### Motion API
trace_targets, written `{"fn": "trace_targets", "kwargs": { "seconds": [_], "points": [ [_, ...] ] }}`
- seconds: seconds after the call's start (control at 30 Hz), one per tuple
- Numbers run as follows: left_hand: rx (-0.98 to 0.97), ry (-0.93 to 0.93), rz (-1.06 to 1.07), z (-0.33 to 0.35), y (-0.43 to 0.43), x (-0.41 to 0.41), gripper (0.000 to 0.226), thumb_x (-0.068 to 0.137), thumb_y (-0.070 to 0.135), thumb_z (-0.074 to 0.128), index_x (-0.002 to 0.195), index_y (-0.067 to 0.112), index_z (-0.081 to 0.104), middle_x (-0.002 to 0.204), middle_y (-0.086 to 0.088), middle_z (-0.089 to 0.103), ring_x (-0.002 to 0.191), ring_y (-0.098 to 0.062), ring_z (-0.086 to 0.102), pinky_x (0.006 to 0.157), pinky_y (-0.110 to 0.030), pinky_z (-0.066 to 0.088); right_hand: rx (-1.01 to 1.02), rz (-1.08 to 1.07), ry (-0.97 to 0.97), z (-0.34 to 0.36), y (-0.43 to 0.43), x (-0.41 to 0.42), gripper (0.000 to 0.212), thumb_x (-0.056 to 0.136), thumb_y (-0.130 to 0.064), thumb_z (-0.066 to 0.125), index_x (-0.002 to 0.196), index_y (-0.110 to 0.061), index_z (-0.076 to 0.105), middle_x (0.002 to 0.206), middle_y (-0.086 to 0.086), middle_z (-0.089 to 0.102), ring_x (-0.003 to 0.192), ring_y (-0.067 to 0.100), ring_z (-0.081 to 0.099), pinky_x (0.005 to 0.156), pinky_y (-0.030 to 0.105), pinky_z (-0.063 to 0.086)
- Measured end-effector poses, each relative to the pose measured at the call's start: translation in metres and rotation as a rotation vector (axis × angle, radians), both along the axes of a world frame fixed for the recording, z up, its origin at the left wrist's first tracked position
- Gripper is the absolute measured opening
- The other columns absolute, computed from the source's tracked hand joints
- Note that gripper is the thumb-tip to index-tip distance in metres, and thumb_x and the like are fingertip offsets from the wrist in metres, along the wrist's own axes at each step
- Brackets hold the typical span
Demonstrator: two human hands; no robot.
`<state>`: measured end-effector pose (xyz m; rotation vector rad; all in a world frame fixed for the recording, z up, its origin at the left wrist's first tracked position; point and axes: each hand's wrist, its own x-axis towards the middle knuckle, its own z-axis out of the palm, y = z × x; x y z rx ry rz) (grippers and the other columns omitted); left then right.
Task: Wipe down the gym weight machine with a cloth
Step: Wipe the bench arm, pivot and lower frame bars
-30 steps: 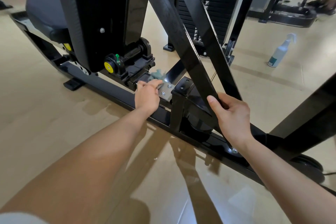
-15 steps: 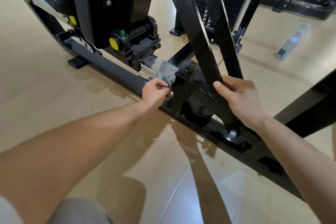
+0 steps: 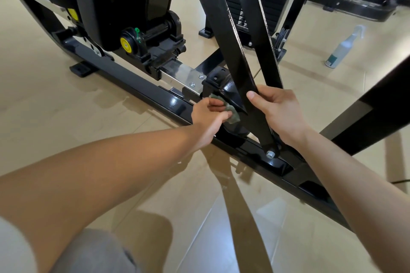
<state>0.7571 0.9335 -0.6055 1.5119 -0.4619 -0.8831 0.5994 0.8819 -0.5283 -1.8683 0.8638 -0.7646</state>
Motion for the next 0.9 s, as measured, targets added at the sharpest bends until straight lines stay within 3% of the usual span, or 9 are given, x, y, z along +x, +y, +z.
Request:
{"fn": "trace_targets", "kwargs": {
  "seconds": [0.07, 0.17, 0.3, 0.53, 0.63, 0.73, 0.77, 0.83, 0.9],
  "points": [
    [0.04, -0.094, 0.056, 0.002, 0.001, 0.008, 0.035, 0.077, -0.001, 0.083, 0.1, 0.016, 0.063, 0.097, -0.004, 0.07, 0.095, -0.018, 0.071, 0.086, -0.036, 0.061, 0.034, -0.003, -0.023, 0.001, 0.001, 0.0, 0.016, 0.099, -0.026, 0.063, 0.095, -0.022, 0.078, 0.076, 0.007, 0.07, 0.074, 0.011, 0.064, 0.068, 0.025, 0.052],
    [0.061, -0.189, 0.11, -0.001, 0.002, 0.02, 0.043, 0.078, 0.002, 0.084, 0.106, 0.021, 0.057, 0.103, 0.001, 0.065, 0.099, -0.015, 0.066, 0.089, -0.033, 0.057, 0.033, -0.01, -0.029, 0.001, 0.001, 0.0, 0.016, 0.1, -0.028, 0.063, 0.101, -0.024, 0.079, 0.086, 0.014, 0.073, 0.079, 0.014, 0.068, 0.074, 0.029, 0.055],
    [0.074, -0.232, 0.116, -0.007, -0.001, 0.02, 0.054, 0.074, 0.007, 0.088, 0.111, 0.024, 0.053, 0.118, 0.001, 0.058, 0.108, -0.017, 0.06, 0.093, -0.032, 0.055, 0.0, -0.018, -0.019, -0.003, 0.0, 0.002, 0.021, 0.099, -0.031, 0.063, 0.091, -0.015, 0.075, 0.081, 0.027, 0.062, 0.069, 0.02, 0.057, 0.065, 0.033, 0.046],
    [0.073, -0.251, 0.09, -0.021, -0.006, 0.009, 0.053, 0.073, 0.004, 0.085, 0.107, 0.025, 0.05, 0.106, 0.008, 0.06, 0.101, -0.009, 0.06, 0.093, -0.032, 0.056, -0.076, -0.067, -0.016, -0.012, 0.004, 0.005, 0.035, 0.101, -0.029, 0.06, 0.071, -0.01, 0.058, 0.067, 0.023, 0.047, 0.061, 0.026, 0.041, 0.059, 0.033, 0.034],
    [0.084, -0.278, 0.061, -0.022, -0.002, 0.018, 0.04, 0.078, 0.001, 0.081, 0.104, 0.015, 0.055, 0.094, 0.01, 0.059, 0.087, -0.005, 0.062, 0.073, -0.02, 0.053, -0.161, -0.089, 0.024, -0.016, 0.005, 0.008, 0.029, 0.102, -0.028, 0.058, 0.077, -0.013, 0.057, 0.062, 0.006, 0.049, 0.059, 0.01, 0.044, 0.058, 0.022, 0.036],
    [0.03, -0.29, 0.056, -0.028, 0.001, 0.03, 0.031, 0.077, -0.014, 0.074, 0.097, 0.0, 0.055, 0.079, -0.001, 0.061, 0.061, 0.004, 0.065, 0.053, -0.012, 0.049, -0.256, -0.097, 0.082, -0.018, 0.005, 0.008, 0.012, 0.103, -0.026, 0.056, 0.093, -0.022, 0.061, 0.07, -0.016, 0.053, 0.069, -0.001, 0.055, 0.062, 0.009, 0.041],
    [0.025, -0.296, 0.058, -0.031, 0.002, 0.034, 0.032, 0.073, -0.013, 0.075, 0.093, 0.003, 0.056, 0.078, -0.006, 0.065, 0.062, 0.0, 0.068, 0.057, -0.019, 0.056, -0.273, -0.086, 0.105, -0.02, 0.005, 0.007, 0.009, 0.103, -0.027, 0.056, 0.095, -0.025, 0.059, 0.073, -0.018, 0.055, 0.072, -0.002, 0.058, 0.064, 0.008, 0.042],
    [0.012, -0.277, 0.063, -0.041, 0.002, 0.04, 0.032, 0.066, -0.01, 0.074, 0.082, 0.012, 0.057, 0.078, -0.014, 0.071, 0.071, -0.027, 0.073, 0.065, -0.041, 0.062, -0.271, -0.06, 0.149, -0.03, 0.003, 0.001, 0.004, 0.102, -0.03, 0.058, 0.098, -0.03, 0.056, 0.077, -0.018, 0.057, 0.077, 0.0, 0.061, 0.065, 0.009, 0.046],
    [0.012, -0.246, 0.039, -0.059, -0.001, 0.047, 0.03, 0.065, -0.01, 0.069, 0.078, 0.015, 0.059, 0.08, -0.022, 0.07, 0.073, -0.045, 0.07, 0.064, -0.046, 0.057, -0.248, -0.046, 0.177, -0.04, 0.003, -0.006, 0.005, 0.101, -0.03, 0.06, 0.101, -0.032, 0.055, 0.08, -0.019, 0.06, 0.082, 0.0, 0.064, 0.067, 0.01, 0.048]
  ]
}}
